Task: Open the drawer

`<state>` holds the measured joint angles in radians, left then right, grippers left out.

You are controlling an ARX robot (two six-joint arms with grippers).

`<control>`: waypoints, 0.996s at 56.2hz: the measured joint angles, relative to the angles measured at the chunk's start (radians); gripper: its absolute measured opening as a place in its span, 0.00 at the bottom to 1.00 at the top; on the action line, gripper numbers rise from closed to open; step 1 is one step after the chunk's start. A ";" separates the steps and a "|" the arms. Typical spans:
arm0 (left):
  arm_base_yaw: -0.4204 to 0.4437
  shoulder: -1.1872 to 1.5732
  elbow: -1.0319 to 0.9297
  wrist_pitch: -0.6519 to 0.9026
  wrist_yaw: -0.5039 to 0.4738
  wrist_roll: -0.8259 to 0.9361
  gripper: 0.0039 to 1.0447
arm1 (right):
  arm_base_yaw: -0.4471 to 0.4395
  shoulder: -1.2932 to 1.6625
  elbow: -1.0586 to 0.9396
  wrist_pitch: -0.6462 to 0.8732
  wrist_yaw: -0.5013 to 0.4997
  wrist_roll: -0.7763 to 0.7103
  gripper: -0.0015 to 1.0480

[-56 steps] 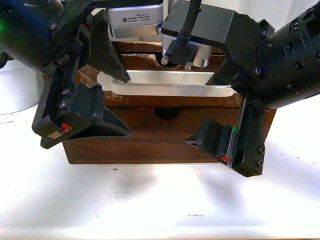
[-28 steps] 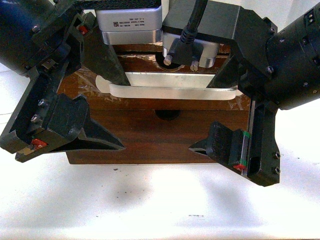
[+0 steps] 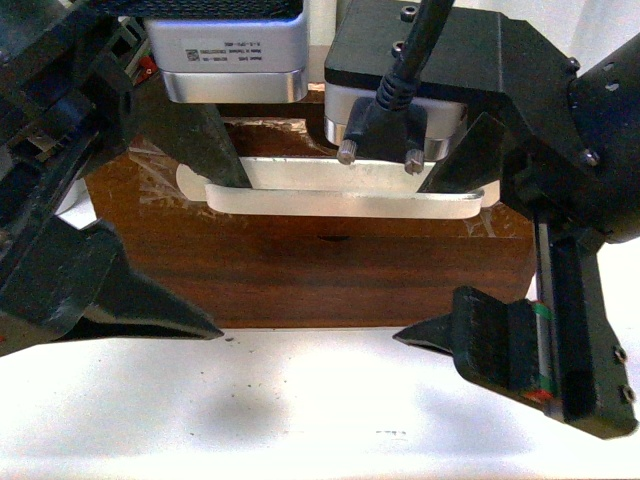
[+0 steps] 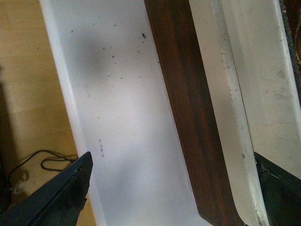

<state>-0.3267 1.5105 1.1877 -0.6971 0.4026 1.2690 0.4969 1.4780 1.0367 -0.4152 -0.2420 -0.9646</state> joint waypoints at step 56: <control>0.024 -0.290 -0.201 0.188 0.156 -0.031 0.94 | 0.037 -0.204 -0.142 0.051 -0.109 0.003 0.91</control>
<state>-0.3027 1.2209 0.9863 -0.5091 0.5587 1.2385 0.5339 1.2736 0.8951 -0.3637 -0.3508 -0.9619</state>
